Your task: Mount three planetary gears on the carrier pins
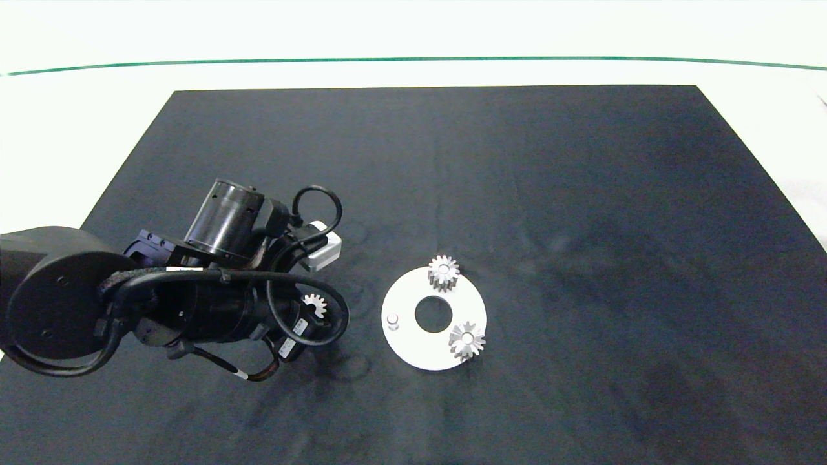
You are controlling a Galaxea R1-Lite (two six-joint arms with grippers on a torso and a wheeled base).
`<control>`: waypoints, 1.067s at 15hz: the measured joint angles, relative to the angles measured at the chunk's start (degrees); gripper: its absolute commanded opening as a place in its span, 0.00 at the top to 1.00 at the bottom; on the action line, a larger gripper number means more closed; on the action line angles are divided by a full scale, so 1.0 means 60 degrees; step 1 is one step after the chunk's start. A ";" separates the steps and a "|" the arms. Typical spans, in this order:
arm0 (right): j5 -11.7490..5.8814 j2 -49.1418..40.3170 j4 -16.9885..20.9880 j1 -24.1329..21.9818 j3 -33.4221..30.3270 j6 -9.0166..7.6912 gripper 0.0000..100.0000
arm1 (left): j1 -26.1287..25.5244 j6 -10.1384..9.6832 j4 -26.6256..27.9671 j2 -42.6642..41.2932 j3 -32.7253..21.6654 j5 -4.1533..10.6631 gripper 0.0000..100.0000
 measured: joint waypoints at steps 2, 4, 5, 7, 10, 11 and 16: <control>-0.0002 0.0000 -0.0010 0.0000 0.0000 0.0000 0.00 | 0.0004 0.0024 0.0000 -0.0006 -0.0004 0.0000 0.52; -0.0002 0.0004 -0.0010 0.0000 0.0002 0.0000 0.00 | 0.0004 0.0037 0.0000 -0.0022 -0.0004 -0.0004 0.56; -0.0002 0.0004 -0.0014 0.0000 0.0002 0.0000 0.00 | 0.0004 0.0033 0.0000 -0.0024 -0.0010 -0.0004 0.58; -0.0002 0.0000 -0.0014 0.0000 0.0002 0.0000 0.00 | 0.0004 0.0033 0.0004 -0.0037 -0.0014 0.0000 0.62; -0.0006 0.0004 -0.0014 0.0000 0.0014 0.0000 0.00 | 0.0004 0.0018 0.0000 -0.0055 -0.0018 0.0002 0.68; -0.0006 0.0006 -0.0014 0.0000 0.0018 0.0000 0.00 | 0.0006 0.0018 0.0000 -0.0051 -0.0033 0.0000 0.70; -0.0006 0.0024 -0.0010 0.0000 0.0033 -0.0004 0.00 | 0.0116 0.0484 0.0022 -0.0272 -0.0280 -0.0012 0.72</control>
